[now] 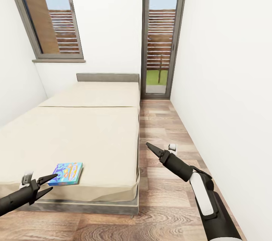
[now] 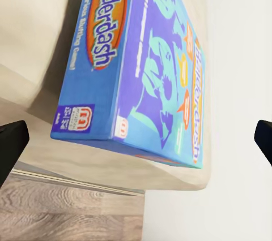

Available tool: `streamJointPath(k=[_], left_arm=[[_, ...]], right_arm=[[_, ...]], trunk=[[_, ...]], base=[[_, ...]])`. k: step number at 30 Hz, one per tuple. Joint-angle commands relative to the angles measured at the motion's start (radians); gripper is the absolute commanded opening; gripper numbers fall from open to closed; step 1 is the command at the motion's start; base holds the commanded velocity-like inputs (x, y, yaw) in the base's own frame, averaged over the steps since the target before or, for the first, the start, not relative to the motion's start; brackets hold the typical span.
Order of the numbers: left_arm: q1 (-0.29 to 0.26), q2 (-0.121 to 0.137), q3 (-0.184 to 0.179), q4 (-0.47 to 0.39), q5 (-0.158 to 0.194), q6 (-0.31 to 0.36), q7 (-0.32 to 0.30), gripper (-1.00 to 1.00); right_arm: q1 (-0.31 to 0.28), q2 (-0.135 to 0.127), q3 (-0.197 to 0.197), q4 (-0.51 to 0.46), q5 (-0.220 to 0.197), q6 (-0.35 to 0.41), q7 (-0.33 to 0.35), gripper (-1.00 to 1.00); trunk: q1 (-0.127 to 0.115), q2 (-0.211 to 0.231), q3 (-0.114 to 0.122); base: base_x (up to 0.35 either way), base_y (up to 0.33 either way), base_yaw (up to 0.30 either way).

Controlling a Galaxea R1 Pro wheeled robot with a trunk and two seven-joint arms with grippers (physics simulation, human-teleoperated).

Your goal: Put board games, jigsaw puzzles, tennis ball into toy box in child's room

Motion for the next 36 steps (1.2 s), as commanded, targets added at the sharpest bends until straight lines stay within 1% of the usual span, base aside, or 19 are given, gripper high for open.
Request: streamJointPath(k=[1,36], left_arm=[[-0.001,-0.001,0.001,0.000,0.029,0.008,-0.008,1.00],[-0.001,-0.003,0.001,0.000,0.028,0.008,-0.008,1.00]], right_arm=[[-0.001,0.001,-0.002,0.000,-0.003,0.006,0.002,1.00],[-0.001,0.000,-0.002,0.000,-0.002,0.006,0.007,1.00]], trunk=[[0.000,0.000,-0.001],[0.000,0.000,-0.001]], base=[[0.000,-0.002,0.000],[-0.019,0.000,0.000]])
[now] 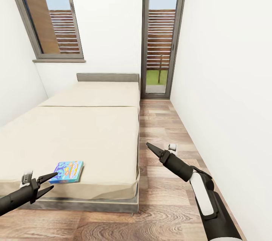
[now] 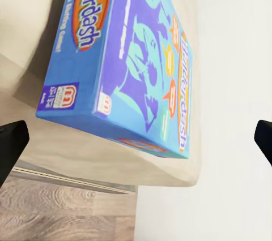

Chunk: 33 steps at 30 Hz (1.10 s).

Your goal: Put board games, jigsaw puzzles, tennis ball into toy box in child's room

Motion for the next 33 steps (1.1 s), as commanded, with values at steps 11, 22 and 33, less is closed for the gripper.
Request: streamJointPath(k=[11,22,33], left_arm=[[-0.001,0.000,0.002,0.000,-0.002,0.004,-0.004,1.00],[-0.001,0.000,0.001,0.000,-0.002,0.004,-0.003,1.00],[-0.001,0.000,0.001,0.000,-0.002,0.004,-0.003,1.00]], right_arm=[[-0.001,0.001,-0.002,0.000,-0.003,0.006,0.002,1.00],[-0.001,0.001,-0.002,0.000,-0.002,0.006,0.002,1.00],[-0.001,0.001,-0.002,0.000,-0.003,0.006,0.002,1.00]], trunk=[[0.000,0.000,-0.001],[0.000,0.000,-0.001],[0.000,0.000,-0.001]], base=[[0.000,-0.013,0.000],[0.000,-0.048,0.000],[0.000,-0.002,0.000]])
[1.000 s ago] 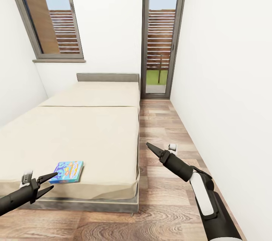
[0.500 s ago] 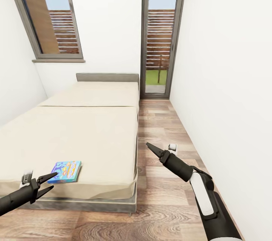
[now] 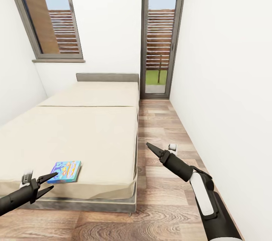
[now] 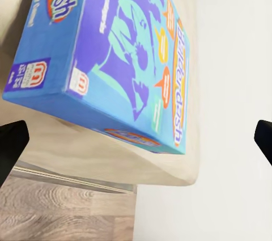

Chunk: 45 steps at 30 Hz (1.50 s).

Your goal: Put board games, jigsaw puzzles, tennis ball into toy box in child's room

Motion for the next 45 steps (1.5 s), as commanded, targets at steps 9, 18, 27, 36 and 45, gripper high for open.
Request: streamJointPath(k=[9,18,27,36,45], left_arm=[[-0.001,0.000,0.003,0.001,-0.002,0.004,-0.004,1.00],[-0.001,0.000,0.002,0.000,-0.002,0.004,-0.004,1.00],[-0.001,0.000,0.003,0.000,-0.002,0.004,-0.005,1.00],[-0.001,0.000,0.003,0.000,-0.002,0.004,-0.005,1.00],[-0.001,0.000,0.003,0.000,-0.002,0.004,-0.005,1.00]], right_arm=[[-0.001,0.001,-0.002,0.000,-0.002,0.006,0.002,1.00],[-0.001,0.001,-0.002,0.000,-0.003,0.006,0.003,1.00],[-0.001,0.001,-0.002,0.000,-0.003,0.006,0.003,1.00],[-0.001,0.001,-0.002,0.000,-0.002,0.006,0.003,1.00],[-0.001,0.001,-0.002,0.000,-0.003,0.006,0.003,1.00]], trunk=[[0.000,0.000,-0.001],[0.000,0.000,-0.001],[0.000,0.000,-0.001],[0.000,0.000,-0.001],[0.000,0.000,-0.001]], base=[[0.010,0.000,0.000],[0.017,0.000,0.000],[0.001,0.000,0.000],[0.000,0.000,0.000],[0.000,0.000,0.000]])
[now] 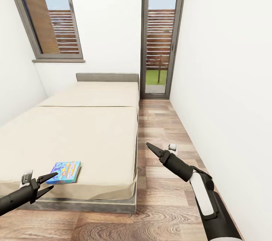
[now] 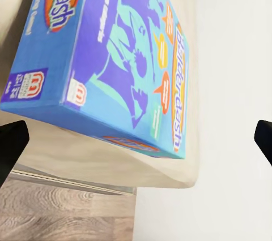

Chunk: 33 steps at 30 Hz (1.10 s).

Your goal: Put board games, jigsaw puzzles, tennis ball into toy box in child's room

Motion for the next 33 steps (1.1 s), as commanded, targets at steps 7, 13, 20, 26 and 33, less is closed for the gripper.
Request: streamJointPath(k=[7,13,20,26,33], left_arm=[[-0.001,0.000,0.001,0.000,-0.002,0.004,-0.004,1.00],[-0.001,-0.001,0.000,0.000,-0.002,0.004,-0.004,1.00],[-0.001,-0.001,0.001,0.000,-0.002,0.004,-0.004,1.00],[-0.001,-0.001,0.001,0.000,-0.002,0.004,-0.004,1.00],[-0.001,-0.002,0.001,0.000,-0.002,0.004,-0.004,1.00]], right_arm=[[-0.001,0.001,-0.002,0.000,-0.003,0.006,0.002,1.00],[-0.001,0.001,-0.002,0.000,-0.003,0.006,0.002,1.00],[-0.001,0.001,-0.002,0.000,-0.002,0.006,0.002,1.00],[-0.001,0.001,-0.002,0.000,-0.002,0.006,0.002,1.00],[-0.001,0.001,-0.002,0.000,-0.002,0.006,0.002,1.00]], trunk=[[0.000,0.000,-0.001],[0.000,0.000,-0.001],[0.000,0.000,-0.001],[0.000,0.000,-0.001],[0.000,0.000,-0.001]], base=[[0.053,0.000,0.000],[0.060,0.000,0.000],[0.010,0.000,0.000],[0.001,0.000,0.000],[0.000,0.000,0.000]])
